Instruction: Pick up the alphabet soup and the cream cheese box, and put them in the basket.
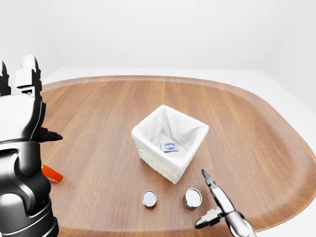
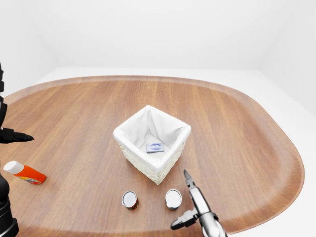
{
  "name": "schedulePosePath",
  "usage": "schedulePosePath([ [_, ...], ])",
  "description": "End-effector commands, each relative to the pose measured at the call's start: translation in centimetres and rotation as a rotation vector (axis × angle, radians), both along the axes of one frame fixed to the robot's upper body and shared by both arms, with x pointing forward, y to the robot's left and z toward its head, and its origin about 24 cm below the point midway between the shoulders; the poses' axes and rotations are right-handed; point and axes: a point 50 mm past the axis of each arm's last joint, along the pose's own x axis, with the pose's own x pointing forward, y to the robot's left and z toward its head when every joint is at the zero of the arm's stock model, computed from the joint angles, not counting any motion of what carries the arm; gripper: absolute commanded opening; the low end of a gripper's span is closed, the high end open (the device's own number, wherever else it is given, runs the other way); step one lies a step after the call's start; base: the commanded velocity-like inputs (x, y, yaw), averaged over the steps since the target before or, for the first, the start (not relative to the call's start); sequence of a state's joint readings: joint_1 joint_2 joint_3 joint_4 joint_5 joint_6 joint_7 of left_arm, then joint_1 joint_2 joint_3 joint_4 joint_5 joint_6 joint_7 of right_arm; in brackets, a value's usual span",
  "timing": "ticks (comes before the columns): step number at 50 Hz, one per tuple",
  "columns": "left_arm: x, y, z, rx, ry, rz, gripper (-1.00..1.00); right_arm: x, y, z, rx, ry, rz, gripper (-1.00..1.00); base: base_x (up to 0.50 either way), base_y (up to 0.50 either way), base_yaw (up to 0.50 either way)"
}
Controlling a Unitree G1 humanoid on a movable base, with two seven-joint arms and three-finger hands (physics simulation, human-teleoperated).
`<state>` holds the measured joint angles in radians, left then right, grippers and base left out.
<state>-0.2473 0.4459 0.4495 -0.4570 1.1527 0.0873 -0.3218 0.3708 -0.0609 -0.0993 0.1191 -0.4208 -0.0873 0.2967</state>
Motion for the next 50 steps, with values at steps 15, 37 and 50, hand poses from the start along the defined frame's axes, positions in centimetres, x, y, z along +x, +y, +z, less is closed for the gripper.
schedulePosePath([
  [15,0.1,0.0,-0.1,-0.003,0.001,-0.002,1.00,1.3,1.2,-0.7,-0.052,-0.009,0.037,1.00,0.00,0.00,0.00],
  [37,0.2,0.0,0.0,-0.005,0.012,-0.005,1.00,2.1,2.2,-1.1,-0.113,-0.014,0.095,1.00,0.00,0.00,0.00],
  [50,0.4,0.1,-0.3,-0.007,0.020,-0.002,1.00,1.4,2.0,-2.3,-0.137,0.043,0.103,1.00,0.00,0.00,0.00],
])
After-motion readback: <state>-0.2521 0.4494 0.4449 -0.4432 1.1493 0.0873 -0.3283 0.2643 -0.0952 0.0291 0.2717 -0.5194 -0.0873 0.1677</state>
